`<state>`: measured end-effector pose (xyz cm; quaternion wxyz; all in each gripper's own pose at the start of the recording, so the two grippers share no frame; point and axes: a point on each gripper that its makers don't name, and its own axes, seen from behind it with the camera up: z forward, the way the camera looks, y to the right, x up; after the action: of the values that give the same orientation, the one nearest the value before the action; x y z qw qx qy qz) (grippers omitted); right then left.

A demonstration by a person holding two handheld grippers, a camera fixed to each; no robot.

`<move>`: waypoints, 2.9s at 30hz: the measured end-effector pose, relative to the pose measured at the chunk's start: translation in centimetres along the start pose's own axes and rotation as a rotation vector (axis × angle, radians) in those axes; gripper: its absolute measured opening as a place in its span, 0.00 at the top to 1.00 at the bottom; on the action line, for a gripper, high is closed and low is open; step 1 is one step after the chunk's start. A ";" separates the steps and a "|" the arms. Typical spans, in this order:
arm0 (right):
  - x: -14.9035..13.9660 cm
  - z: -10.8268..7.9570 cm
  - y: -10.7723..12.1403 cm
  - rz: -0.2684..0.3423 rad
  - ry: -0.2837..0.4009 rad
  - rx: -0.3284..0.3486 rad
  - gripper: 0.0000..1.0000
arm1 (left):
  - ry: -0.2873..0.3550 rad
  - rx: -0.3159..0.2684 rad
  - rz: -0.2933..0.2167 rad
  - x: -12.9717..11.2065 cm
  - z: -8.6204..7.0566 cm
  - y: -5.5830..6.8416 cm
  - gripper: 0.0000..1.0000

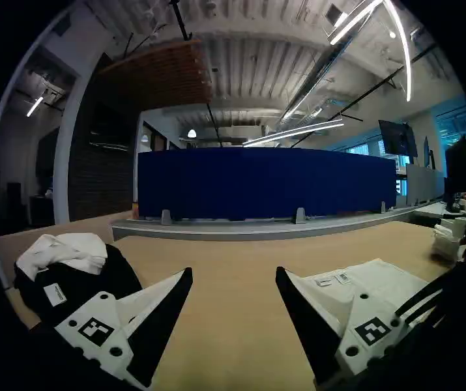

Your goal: Fold towel

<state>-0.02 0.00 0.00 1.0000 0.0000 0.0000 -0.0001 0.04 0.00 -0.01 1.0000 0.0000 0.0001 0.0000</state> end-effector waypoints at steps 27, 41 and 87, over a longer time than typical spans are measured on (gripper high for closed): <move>7.2 -0.4 -0.3 0.007 0.012 -0.025 0.00 | -0.006 0.012 0.010 6.0 -0.7 -0.2 0.06; 16.5 0.0 -0.8 0.001 0.010 -0.032 0.00 | -0.002 -0.016 0.015 17.1 -0.2 1.1 0.06; 9.8 -2.9 -9.5 -0.215 -0.396 0.372 0.00 | -0.310 -0.421 0.188 11.2 -2.2 9.3 0.06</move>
<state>9.75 -9.49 -2.91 0.9576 0.1836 -0.1951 -0.1060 11.24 9.33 -2.25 0.9617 -0.2076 -0.1531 0.0929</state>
